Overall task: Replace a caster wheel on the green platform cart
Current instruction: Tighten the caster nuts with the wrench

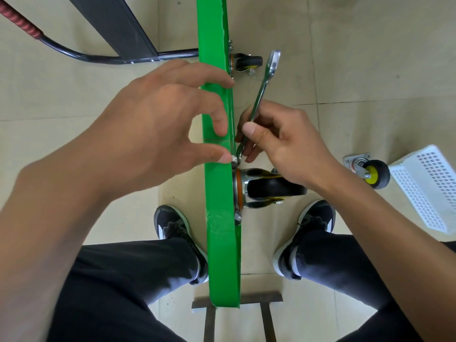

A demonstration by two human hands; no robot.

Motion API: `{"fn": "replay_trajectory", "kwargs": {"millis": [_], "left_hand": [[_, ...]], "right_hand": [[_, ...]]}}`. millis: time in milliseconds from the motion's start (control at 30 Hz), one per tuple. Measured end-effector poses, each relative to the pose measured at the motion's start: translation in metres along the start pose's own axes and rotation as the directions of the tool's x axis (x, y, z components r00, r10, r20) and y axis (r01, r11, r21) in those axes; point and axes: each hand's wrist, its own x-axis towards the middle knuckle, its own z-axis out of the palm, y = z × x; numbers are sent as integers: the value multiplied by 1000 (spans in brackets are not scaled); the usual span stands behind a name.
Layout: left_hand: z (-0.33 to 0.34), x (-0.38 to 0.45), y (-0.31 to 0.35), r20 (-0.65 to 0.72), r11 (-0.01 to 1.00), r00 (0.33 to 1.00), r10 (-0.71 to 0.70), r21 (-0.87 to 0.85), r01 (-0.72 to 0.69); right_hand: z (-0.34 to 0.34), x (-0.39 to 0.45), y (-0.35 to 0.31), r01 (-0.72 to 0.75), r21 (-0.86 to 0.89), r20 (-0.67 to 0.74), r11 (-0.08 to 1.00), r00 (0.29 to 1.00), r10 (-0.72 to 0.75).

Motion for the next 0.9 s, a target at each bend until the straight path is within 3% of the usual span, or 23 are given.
{"fn": "replay_trajectory", "kwargs": {"millis": [400,800,900], "left_hand": [[1,-4,0,5,999,1000,0,-44,0],[2,-5,0,-3,999,1000,-11,-52,11],[1,-5,0,1,999,1000,-12,-51,12]], "right_hand": [[8,3,0,13,-142,13,990,1000,-11],[4,5,-1,-20,-109,30,994,999,24],[6,9,2,-77,-25,14,997,997,77]]}}
